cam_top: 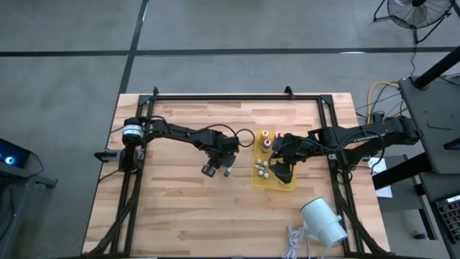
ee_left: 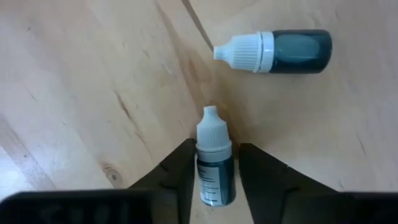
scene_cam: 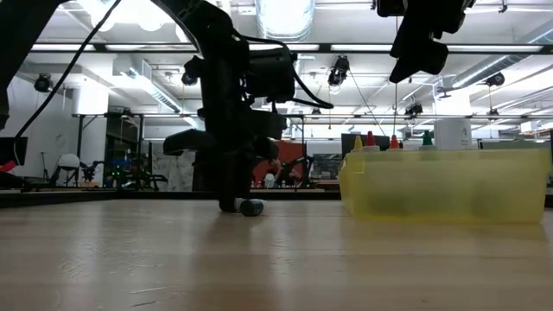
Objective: Pick & Place food coloring
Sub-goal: Put the top small dark blue food coloring bottle into the yellow bin
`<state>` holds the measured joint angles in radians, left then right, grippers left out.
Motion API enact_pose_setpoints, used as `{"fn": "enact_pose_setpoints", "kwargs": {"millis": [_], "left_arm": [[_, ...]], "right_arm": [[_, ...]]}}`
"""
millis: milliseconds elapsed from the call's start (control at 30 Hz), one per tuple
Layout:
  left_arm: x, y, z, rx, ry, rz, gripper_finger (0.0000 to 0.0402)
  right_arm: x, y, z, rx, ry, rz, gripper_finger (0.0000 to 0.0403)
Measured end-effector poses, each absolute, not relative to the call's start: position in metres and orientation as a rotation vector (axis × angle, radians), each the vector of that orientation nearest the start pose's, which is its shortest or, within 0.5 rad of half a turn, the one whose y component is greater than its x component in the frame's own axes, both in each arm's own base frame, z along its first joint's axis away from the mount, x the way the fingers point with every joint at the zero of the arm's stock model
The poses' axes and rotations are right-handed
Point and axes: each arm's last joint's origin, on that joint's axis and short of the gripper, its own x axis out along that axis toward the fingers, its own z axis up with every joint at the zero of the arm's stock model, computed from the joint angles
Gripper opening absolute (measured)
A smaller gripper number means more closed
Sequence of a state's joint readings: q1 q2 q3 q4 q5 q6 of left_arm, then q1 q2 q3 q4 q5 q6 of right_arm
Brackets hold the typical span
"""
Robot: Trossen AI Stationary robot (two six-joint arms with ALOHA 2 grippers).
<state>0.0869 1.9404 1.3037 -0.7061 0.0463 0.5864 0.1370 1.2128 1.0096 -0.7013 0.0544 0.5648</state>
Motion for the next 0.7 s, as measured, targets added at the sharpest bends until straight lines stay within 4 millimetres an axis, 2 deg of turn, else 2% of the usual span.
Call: {"fn": "enact_pose_setpoints", "kwargs": {"millis": [200,400,500,700], "left_arm": [[0.368,0.031,0.158,0.398,1.307,-0.346,0.0063],[0.368,0.031,0.161,0.399,1.323,-0.337,0.0056],[0.37,0.031,0.168,0.396,1.346,-0.338,0.0057],[0.378,0.033,0.2,0.393,1.348,-0.334,0.0057]], "right_arm": [[0.237,0.031,0.284,0.439,0.894,-0.179,0.0226],[0.237,0.031,0.284,0.423,0.894,-0.171,0.0226],[0.237,0.031,0.284,0.404,0.893,-0.161,0.0226],[0.239,0.031,0.29,0.38,0.875,-0.151,0.0226]]}}
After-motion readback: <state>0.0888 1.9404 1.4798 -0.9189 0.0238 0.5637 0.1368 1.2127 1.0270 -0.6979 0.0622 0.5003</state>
